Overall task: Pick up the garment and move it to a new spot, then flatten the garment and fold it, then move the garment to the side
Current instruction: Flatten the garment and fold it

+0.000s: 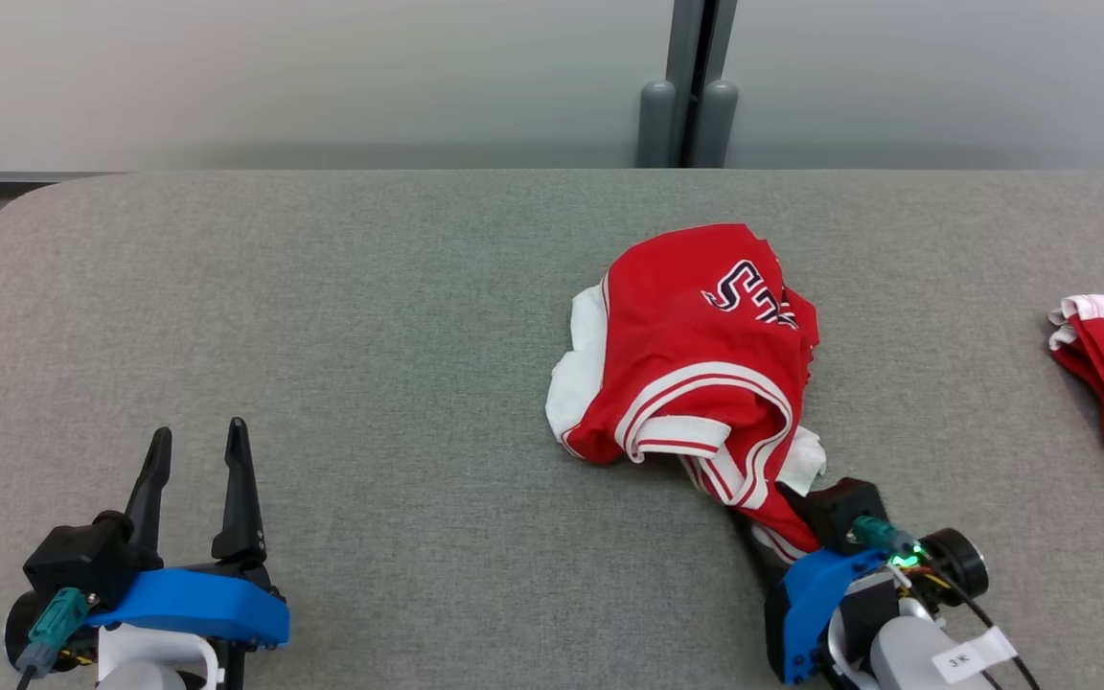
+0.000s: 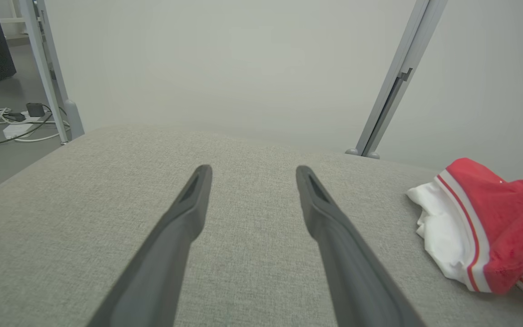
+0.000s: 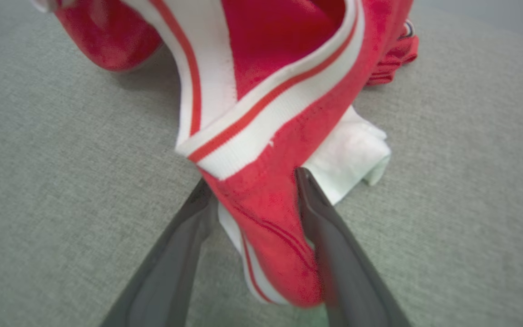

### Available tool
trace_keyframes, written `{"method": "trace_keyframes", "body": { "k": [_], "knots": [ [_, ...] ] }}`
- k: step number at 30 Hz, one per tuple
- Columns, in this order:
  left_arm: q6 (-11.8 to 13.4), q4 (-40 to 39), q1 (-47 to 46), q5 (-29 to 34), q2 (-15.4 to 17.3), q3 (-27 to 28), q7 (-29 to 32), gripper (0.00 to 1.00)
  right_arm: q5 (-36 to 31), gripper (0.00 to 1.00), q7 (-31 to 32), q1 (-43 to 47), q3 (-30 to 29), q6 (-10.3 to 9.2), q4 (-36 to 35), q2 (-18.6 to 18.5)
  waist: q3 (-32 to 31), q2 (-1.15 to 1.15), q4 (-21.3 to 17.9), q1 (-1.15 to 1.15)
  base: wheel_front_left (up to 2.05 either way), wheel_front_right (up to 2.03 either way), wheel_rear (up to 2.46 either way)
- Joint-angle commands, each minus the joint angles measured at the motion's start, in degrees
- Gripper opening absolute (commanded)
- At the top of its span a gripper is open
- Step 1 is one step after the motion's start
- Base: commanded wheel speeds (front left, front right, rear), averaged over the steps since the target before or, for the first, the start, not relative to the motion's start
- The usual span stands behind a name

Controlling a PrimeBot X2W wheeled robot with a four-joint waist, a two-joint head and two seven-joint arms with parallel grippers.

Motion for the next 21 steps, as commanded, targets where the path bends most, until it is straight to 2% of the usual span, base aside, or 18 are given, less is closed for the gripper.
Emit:
{"method": "trace_keyframes", "body": {
  "k": [1, 8, 16, 21],
  "knots": [
    [-0.02, 0.23, -0.85, 0.13, -0.09, 0.11, -0.42, 1.00, 0.04, 0.00, -1.96, -1.35, -1.18, 0.01, 0.73, 0.18, 0.12, 0.00, 0.50, -0.01, 0.00, 0.00, 0.00],
    [-0.20, 0.89, -0.72, -0.02, -0.45, -0.15, -0.62, 1.00, 5.92, 0.00, -7.50, -4.52, -0.97, 0.02, -3.55, 0.23, -1.02, 0.00, 1.38, -0.01, 0.00, 0.00, 0.00],
    [0.21, 0.25, 0.51, 0.35, -0.36, 0.00, -0.96, 1.00, 10.97, 0.00, -3.34, -12.95, 6.89, 0.02, -18.13, 0.15, -3.10, 0.00, 1.14, -0.01, 0.00, 0.00, 0.00],
    [0.10, 0.04, 0.93, 0.60, -0.75, -0.49, -1.02, 1.00, 13.19, 0.00, -1.66, -21.08, 10.35, 0.02, -22.71, -0.22, -4.46, 0.00, 1.42, -0.01, 0.00, 0.00, 0.00]
  ]
}}
